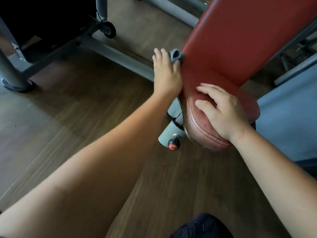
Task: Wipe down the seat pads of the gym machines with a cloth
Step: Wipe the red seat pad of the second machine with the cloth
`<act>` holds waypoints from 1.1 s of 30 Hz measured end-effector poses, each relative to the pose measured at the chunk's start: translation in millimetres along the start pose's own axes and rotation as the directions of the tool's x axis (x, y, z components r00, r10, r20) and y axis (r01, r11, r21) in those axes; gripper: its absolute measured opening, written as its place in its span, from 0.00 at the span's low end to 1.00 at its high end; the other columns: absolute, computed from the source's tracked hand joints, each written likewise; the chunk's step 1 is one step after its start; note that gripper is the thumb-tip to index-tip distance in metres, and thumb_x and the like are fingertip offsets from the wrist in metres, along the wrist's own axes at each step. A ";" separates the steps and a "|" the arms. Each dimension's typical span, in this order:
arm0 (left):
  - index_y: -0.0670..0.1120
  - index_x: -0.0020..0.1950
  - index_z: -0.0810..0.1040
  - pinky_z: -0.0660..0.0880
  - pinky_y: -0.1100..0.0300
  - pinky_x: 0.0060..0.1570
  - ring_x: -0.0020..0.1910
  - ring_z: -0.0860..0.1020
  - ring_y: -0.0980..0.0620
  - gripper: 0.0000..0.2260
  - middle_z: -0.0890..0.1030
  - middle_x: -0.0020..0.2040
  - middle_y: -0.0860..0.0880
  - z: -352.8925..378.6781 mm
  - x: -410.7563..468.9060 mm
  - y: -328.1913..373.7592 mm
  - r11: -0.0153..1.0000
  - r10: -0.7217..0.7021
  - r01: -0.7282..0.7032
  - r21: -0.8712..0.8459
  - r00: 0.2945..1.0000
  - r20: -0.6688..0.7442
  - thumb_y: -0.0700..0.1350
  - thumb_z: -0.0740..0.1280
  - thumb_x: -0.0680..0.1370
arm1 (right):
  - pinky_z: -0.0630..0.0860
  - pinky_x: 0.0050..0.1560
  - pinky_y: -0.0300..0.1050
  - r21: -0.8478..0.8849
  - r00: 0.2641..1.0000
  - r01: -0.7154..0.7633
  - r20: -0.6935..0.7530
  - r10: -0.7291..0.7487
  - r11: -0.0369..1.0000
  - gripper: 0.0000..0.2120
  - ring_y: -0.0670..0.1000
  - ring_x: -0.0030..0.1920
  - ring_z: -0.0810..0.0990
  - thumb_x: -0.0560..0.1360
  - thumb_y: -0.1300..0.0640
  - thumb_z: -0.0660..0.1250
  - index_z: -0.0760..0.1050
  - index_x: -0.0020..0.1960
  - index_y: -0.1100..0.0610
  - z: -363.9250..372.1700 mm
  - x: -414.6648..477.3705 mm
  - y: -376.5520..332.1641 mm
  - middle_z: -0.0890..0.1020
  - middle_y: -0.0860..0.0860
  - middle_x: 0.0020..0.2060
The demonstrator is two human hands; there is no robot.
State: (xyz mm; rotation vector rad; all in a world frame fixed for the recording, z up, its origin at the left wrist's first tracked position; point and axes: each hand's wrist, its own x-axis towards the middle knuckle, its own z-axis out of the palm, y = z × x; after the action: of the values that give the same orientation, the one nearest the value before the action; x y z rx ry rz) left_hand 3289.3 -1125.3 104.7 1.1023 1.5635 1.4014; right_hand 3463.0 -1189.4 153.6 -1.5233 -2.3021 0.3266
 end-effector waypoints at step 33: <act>0.49 0.48 0.76 0.75 0.55 0.48 0.47 0.76 0.53 0.09 0.79 0.54 0.43 -56.7 -92.3 134.7 0.968 -0.240 0.251 -0.028 0.950 0.198 0.50 0.60 0.83 | 0.67 0.70 0.44 0.238 0.913 -0.403 0.039 0.406 0.884 0.17 0.56 0.70 0.76 0.84 0.54 0.61 0.77 0.69 0.58 -72.7 2.7 -64.4 0.79 0.56 0.68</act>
State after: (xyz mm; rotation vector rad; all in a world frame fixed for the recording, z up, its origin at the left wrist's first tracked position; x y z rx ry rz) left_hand 3284.0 -1227.6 243.9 0.9454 1.4591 1.1274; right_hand 3438.5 -1212.6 244.7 -1.8567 -1.8337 0.6789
